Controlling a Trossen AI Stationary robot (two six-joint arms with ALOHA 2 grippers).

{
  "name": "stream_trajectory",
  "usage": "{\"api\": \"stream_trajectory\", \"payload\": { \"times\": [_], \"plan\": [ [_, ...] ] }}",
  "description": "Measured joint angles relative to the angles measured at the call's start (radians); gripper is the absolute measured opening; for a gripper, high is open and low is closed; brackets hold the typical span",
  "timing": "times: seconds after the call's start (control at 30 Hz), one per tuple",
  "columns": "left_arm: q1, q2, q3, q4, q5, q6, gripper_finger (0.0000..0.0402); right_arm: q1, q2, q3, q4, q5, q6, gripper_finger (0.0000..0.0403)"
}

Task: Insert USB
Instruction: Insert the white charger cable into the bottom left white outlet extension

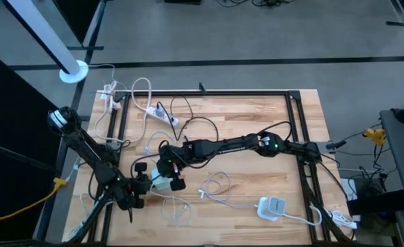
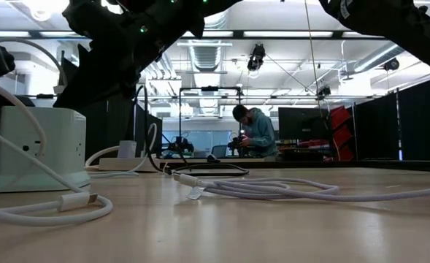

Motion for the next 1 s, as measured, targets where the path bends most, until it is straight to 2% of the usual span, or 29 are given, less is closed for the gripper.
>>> {"api": "stream_trajectory", "payload": {
  "times": [0.23,0.53,0.67,0.83,1.0],
  "plan": [
    [0.002,-0.004,0.000,0.001,0.009,-0.007,0.0029,0.000,-0.006,-0.002,-0.002,0.001,-0.034,0.0020],
    [0.003,-0.010,0.000,0.002,0.007,-0.020,0.0029,0.005,-0.050,-0.008,-0.029,0.023,-0.051,0.0158],
    [0.003,-0.010,0.000,0.003,0.002,-0.034,0.0029,0.006,-0.079,-0.010,-0.059,0.016,-0.052,0.0191],
    [0.003,-0.010,0.000,0.002,0.003,-0.034,0.0029,0.007,-0.094,-0.010,-0.071,0.012,-0.033,0.0190],
    [0.003,-0.010,0.000,0.001,0.005,-0.034,0.0029,0.007,-0.094,-0.013,-0.050,0.010,-0.007,0.0144]
  ]
}}
